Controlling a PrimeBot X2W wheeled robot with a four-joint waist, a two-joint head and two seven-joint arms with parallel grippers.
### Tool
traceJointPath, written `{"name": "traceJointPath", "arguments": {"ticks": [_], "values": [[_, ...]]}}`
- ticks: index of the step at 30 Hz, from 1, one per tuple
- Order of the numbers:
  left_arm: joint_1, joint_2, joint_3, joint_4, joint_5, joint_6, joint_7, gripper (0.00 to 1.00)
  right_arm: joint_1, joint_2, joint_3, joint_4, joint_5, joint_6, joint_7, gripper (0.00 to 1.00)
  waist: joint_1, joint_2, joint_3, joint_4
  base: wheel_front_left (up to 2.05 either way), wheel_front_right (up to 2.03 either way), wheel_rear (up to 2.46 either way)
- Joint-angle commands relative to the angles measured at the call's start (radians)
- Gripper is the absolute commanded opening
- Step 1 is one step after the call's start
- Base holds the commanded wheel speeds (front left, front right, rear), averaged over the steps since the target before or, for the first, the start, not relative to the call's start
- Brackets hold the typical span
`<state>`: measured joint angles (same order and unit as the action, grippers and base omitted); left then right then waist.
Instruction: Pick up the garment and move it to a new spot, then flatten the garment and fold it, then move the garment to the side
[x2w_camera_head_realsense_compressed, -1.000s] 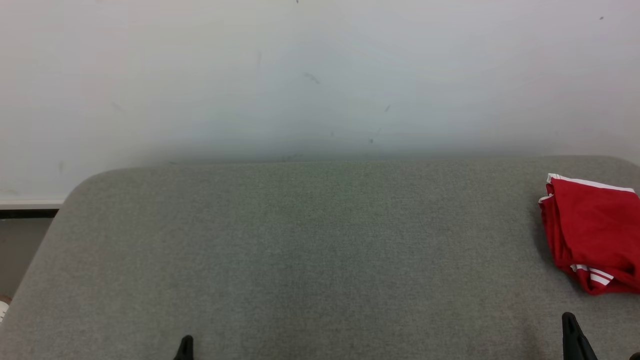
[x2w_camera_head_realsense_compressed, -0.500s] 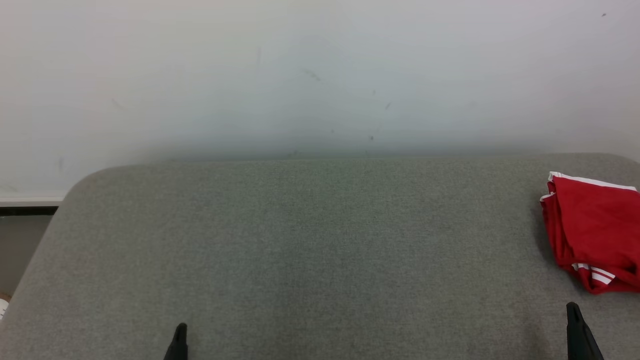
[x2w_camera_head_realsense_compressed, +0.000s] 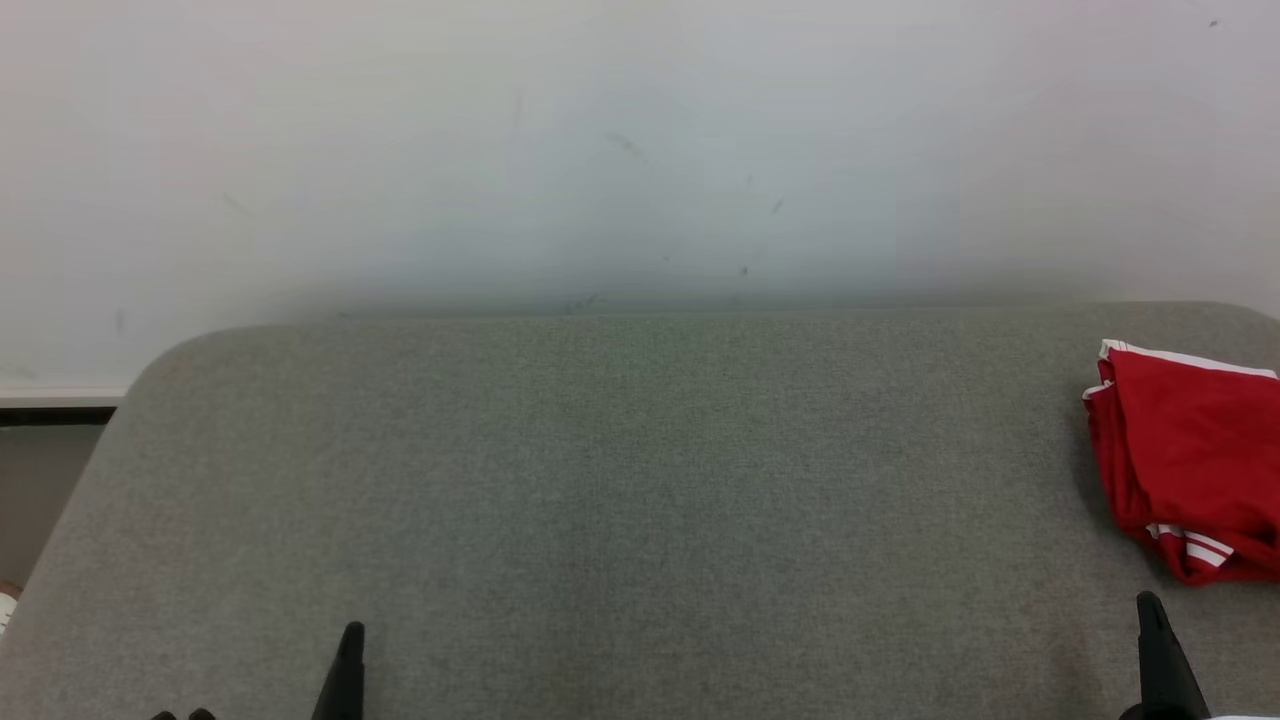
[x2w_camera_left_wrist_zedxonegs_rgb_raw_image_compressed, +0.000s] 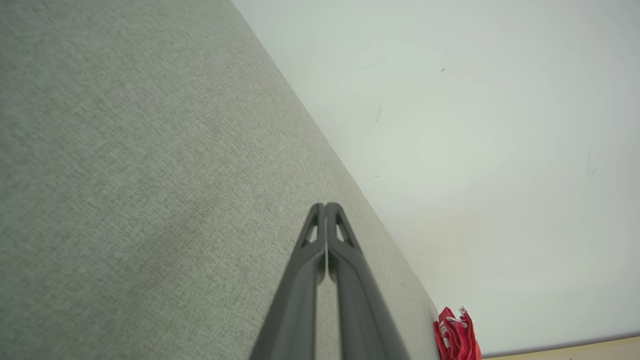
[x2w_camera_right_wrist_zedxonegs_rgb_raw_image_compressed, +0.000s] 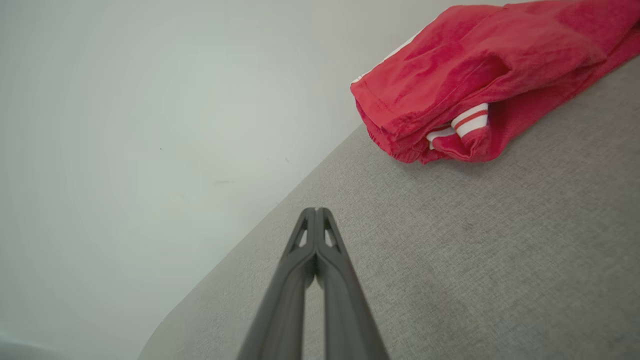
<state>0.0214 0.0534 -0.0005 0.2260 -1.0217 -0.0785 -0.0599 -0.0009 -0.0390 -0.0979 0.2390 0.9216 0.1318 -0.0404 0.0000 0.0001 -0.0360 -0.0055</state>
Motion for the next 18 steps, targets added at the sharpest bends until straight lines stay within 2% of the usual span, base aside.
{"name": "traceJointPath", "arguments": {"ticks": [1, 18], "values": [[-0.023, 0.011, 0.01, -0.005, -0.035, -0.006, 0.01, 0.0, -0.028, -0.011, -0.004, -0.008, 0.04, -0.001, 0.007, 0.0, 0.0, -0.0001, 0.001, 0.0, 0.0, 0.0, 0.0], [-0.055, 0.011, 0.036, 0.002, -0.199, -0.02, 0.054, 0.0, -0.052, -0.013, -0.008, -0.004, 0.229, -0.001, 0.05, 0.0, 0.0, -0.0001, 0.01, 0.001, 0.0, 0.0, 0.0]]}}
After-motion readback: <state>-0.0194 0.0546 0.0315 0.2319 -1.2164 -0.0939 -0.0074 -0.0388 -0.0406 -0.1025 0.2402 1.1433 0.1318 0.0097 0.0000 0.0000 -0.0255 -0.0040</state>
